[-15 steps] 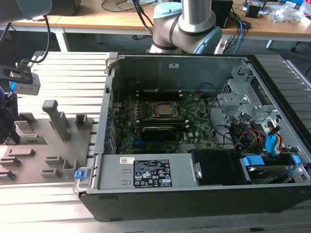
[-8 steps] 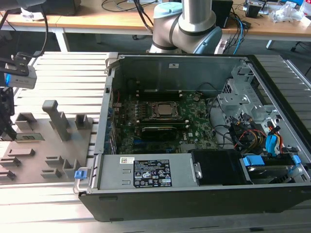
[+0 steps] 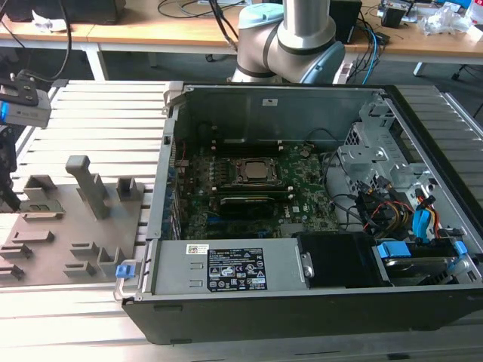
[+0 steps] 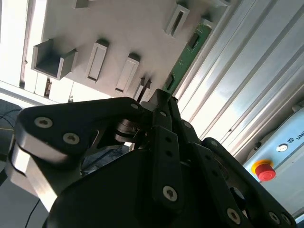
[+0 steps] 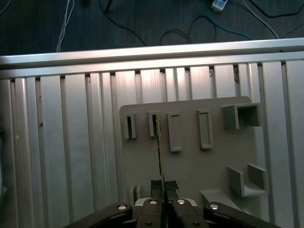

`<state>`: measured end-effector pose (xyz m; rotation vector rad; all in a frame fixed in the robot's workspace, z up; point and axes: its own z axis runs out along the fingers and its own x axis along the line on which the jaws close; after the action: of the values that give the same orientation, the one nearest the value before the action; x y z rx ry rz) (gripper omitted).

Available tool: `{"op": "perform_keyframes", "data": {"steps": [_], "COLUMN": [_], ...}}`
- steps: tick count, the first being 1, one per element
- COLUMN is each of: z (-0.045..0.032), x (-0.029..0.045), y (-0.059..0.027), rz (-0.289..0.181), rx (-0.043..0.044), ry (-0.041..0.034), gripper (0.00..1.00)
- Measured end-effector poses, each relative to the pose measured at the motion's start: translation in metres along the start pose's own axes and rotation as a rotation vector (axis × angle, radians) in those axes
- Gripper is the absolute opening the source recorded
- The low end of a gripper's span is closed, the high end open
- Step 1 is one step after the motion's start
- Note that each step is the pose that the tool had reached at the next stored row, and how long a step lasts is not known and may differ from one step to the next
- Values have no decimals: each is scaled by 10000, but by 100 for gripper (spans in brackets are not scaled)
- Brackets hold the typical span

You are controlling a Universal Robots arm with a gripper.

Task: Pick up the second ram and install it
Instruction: 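Pick up the second ram and move it above second insertion slot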

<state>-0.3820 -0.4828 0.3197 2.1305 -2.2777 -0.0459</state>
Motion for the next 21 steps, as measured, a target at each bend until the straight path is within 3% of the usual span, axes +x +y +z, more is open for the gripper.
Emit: {"op": "perform_keyframes", "data": {"steps": [7,21], "z": [-135,-336], "x": [0,-1], "y": [5,12], "rz": [0,0], "rx": [0,0], "ry": [0,0], "gripper": [14,14]}}
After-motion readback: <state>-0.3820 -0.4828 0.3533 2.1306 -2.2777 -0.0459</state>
